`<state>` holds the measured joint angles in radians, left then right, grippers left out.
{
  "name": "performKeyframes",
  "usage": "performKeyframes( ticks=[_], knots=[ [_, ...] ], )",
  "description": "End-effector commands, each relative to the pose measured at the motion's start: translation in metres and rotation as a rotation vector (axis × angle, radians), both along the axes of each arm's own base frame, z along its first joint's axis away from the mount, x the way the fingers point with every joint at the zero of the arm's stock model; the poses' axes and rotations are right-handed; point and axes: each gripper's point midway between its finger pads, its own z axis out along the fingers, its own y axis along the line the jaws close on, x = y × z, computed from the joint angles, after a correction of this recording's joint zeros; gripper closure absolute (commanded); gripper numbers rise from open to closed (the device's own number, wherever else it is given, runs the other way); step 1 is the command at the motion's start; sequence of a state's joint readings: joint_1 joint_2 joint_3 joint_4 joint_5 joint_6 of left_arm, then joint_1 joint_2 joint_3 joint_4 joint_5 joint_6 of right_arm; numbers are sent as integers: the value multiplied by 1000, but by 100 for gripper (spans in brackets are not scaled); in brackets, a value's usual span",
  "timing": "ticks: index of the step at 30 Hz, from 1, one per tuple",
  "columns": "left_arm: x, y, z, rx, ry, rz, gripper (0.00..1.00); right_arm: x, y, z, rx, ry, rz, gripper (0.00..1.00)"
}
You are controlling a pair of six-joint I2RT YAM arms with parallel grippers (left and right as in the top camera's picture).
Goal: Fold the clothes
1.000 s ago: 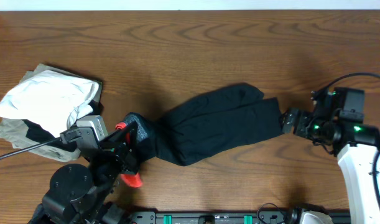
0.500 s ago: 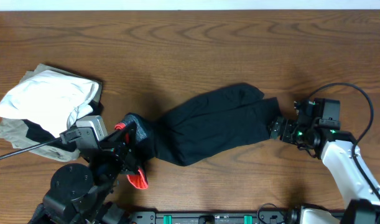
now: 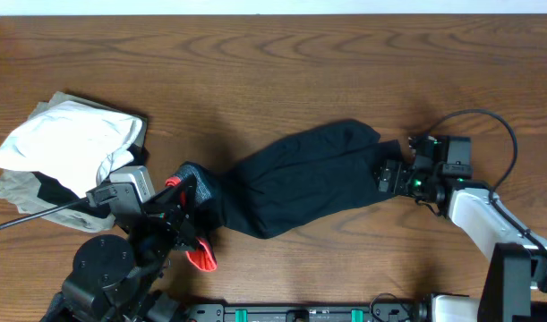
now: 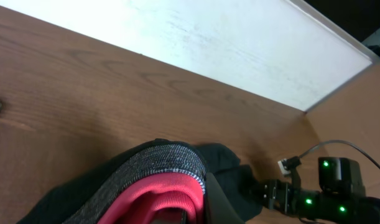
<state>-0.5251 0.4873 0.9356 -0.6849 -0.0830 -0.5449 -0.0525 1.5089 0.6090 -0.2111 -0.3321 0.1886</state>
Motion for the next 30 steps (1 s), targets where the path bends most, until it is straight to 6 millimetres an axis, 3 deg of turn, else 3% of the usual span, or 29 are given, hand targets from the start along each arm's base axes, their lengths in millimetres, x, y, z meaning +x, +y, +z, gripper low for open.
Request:
performKeyframes(
  ticks=[1, 3, 4, 9, 13, 16, 18, 22, 27, 30],
  knots=[
    [1, 4, 6, 13, -22, 15, 94, -8, 14, -12, 34, 47, 7, 28],
    [1, 4, 6, 13, -22, 15, 94, -5, 16, -11, 34, 31, 10, 72],
    [1, 4, 6, 13, -22, 15, 94, -5, 15, -11, 34, 34, 1, 99],
    [1, 4, 6, 13, -22, 15, 94, -2, 12, -6, 39, 26, -30, 99],
    [2, 5, 7, 17, -31, 23, 94, 9, 9, 27, 38, -40, -36, 99],
    [4, 6, 16, 11, -63, 28, 94, 21, 3, 79, 36, -131, -52, 99],
    [3, 6, 29, -9, -96, 28, 94, 25, -7, 124, 16, -203, -85, 99],
    [-2, 0, 62, -55, -152, -16, 94, 15, -44, 238, -71, -381, -218, 99],
    [-23, -30, 110, -117, -209, -224, 94, -40, -84, 371, -188, -616, -401, 99],
    [-43, -41, 135, -146, -241, -339, 94, -87, -90, 438, -249, -761, -459, 99]
  ],
)
